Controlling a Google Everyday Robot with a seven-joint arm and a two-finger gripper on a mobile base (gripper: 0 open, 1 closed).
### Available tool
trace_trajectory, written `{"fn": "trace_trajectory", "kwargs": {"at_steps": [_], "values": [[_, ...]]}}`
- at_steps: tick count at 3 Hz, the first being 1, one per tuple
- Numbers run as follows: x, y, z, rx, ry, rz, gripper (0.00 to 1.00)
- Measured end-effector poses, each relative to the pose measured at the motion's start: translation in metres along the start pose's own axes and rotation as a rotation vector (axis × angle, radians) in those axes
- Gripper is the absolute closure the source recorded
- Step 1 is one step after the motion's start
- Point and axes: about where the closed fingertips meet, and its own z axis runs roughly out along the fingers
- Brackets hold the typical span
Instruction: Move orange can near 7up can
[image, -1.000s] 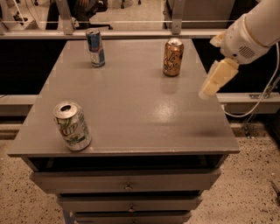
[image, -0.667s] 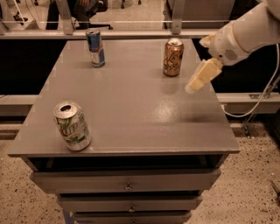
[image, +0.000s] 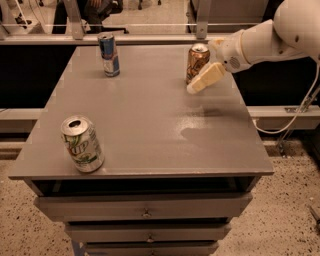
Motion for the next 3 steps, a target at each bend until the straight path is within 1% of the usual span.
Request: {"fn": "trace_trajectory", "kwargs": {"at_steps": [1, 2, 3], "values": [[-0.004, -0.018, 0.021, 0.027, -0.069, 0.028, 0.00], [-0.001, -0.025, 0.036, 0.037, -0.113, 0.084, 0.00], [0.006, -0.029, 0.047, 0.035, -0.139, 0.170, 0.15]]}}
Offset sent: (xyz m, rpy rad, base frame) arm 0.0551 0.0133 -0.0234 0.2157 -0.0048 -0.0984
